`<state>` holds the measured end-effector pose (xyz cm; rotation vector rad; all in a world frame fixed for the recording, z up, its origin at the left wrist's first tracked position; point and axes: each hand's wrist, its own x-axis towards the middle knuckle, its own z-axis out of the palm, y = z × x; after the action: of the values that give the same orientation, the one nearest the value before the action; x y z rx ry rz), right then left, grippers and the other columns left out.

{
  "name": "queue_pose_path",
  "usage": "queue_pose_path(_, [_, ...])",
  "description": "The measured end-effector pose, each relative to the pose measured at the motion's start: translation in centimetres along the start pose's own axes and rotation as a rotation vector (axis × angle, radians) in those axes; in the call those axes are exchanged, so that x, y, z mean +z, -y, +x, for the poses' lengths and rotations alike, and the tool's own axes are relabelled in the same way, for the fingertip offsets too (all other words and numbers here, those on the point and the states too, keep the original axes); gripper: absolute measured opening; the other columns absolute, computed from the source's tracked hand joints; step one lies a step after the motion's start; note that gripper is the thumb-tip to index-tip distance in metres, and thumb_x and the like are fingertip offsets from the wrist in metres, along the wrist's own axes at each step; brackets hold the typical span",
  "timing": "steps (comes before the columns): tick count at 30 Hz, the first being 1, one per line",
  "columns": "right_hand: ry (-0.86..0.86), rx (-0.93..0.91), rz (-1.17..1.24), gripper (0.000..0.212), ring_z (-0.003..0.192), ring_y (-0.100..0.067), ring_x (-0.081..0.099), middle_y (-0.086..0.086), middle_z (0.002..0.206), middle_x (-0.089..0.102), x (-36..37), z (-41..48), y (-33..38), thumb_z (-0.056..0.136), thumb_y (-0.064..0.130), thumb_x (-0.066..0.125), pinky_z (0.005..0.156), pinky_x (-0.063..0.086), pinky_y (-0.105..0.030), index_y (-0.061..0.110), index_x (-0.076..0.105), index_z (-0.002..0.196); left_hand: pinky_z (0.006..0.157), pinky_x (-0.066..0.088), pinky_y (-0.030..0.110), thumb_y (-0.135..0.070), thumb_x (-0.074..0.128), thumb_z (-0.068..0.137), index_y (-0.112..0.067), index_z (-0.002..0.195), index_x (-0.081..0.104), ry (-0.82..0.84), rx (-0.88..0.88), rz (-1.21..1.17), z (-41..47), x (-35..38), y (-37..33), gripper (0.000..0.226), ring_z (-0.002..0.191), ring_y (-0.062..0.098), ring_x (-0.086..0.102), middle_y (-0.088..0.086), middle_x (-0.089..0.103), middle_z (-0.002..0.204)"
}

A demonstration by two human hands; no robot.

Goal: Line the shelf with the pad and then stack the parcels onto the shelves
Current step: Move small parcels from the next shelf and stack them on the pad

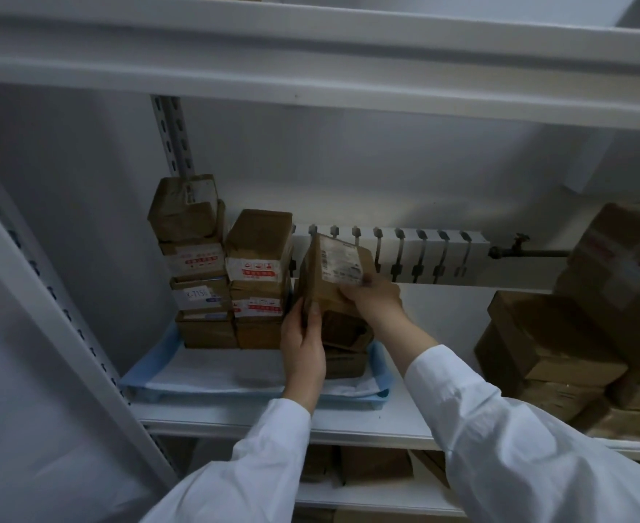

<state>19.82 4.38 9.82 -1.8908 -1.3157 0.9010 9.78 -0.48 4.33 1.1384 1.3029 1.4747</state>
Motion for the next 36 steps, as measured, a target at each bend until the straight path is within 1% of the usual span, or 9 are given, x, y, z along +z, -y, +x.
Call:
queue_pose_path(4, [0.017,-0.059,0.127,0.029,0.117,-0.03,0.052,-0.01,0.129,0.056,0.4,-0.9,-0.1,0.095,0.029,0.049,0.099,0.045,-0.04,0.02,0.054,0.122,0.098,0.034,0.025,-0.041,0.042,0.095,-0.033,0.129,0.042,0.032,-0.073,-0.042,0.0,-0.5,0.7,0.035,0.123,0.015,0.045,-0.005,0.049,0.132])
queue_pose_path(10, [0.051,-0.084,0.258,0.031,0.119,-0.027,0.053,-0.007,0.129,0.057,0.2,-1.5,-0.9,0.098,0.018,0.045,0.1,0.046,-0.04,0.016,0.05,0.128,0.099,0.028,0.025,-0.045,0.041,0.094,-0.031,0.141,0.027,0.061,-0.168,-0.085,-0.1,-0.5,0.8,0.051,0.133,0.02,0.038,-0.003,0.04,0.143])
queue_pose_path(13, [0.067,0.04,0.432,0.047,0.12,-0.027,0.052,-0.007,0.131,0.054,-0.1,-1.3,-1.5,0.095,0.031,0.053,0.099,0.046,-0.036,0.014,0.043,0.137,0.099,0.027,0.025,-0.045,0.039,0.095,-0.028,0.143,0.025,0.043,-0.174,-0.064,0.1,-0.2,0.8,0.053,0.134,0.021,0.036,-0.001,0.038,0.145])
queue_pose_path(16, [0.17,0.311,0.621,0.065,0.087,-0.018,0.053,-0.009,0.106,0.057,-0.2,-1.4,-2.0,0.094,0.058,0.036,0.072,0.045,-0.025,0.01,0.04,0.137,0.106,0.028,0.033,-0.048,0.038,0.094,-0.028,0.143,0.024,0.011,-0.21,-0.073,0.3,-0.1,1.2,0.055,0.135,0.024,0.035,0.001,0.036,0.147])
queue_pose_path(20, [0.257,0.447,0.677,0.091,0.128,-0.034,0.047,-0.017,0.142,0.046,0.6,-0.7,-3.2,0.084,0.076,0.022,0.101,0.04,-0.042,0.009,0.034,0.144,0.103,0.029,0.031,-0.051,0.038,0.092,-0.028,0.142,0.027,-0.002,-0.24,-0.118,0.5,-0.3,1.7,0.056,0.133,0.023,0.038,0.0,0.04,0.144])
queue_pose_path(26, [0.32,0.448,0.627,0.094,0.131,-0.033,0.044,-0.017,0.141,0.047,0.6,-0.8,-2.8,0.083,0.077,0.021,0.104,0.038,-0.04,0.006,0.036,0.142,0.113,0.026,0.044,-0.065,0.042,0.081,-0.021,0.143,0.03,-0.155,-0.236,-0.039,1.0,-0.6,3.0,0.077,0.133,0.029,0.036,0.008,0.037,0.145])
queue_pose_path(29, [0.321,0.438,0.562,0.1,0.115,-0.028,0.05,-0.014,0.126,0.052,0.8,-0.8,-3.3,0.08,0.081,0.019,0.094,0.04,-0.035,0.007,0.03,0.146,0.111,0.028,0.046,-0.062,0.042,0.085,-0.014,0.139,0.037,-0.233,-0.275,0.038,1.0,-0.3,3.1,0.073,0.13,0.033,0.038,0.012,0.043,0.14])
queue_pose_path(31, [0.303,0.424,0.494,0.1,0.108,-0.026,0.044,-0.015,0.119,0.045,0.7,-0.7,-3.6,0.079,0.081,0.016,0.092,0.036,-0.033,0.01,0.024,0.149,0.111,0.028,0.046,-0.059,0.046,0.085,-0.01,0.136,0.039,-0.306,-0.241,0.093,0.8,-0.1,2.6,0.07,0.131,0.033,0.036,0.013,0.043,0.139])
queue_pose_path(36, [0.181,0.316,0.473,0.077,0.139,-0.033,0.03,-0.013,0.152,0.031,-0.5,-0.5,-3.4,0.093,0.065,0.018,0.115,0.022,-0.042,0.013,0.029,0.148,0.116,0.015,0.051,-0.032,0.056,0.088,-0.007,0.141,0.028,-0.314,0.192,0.368,-0.2,1.1,0.3,0.065,0.138,0.029,0.022,0.016,0.029,0.146])
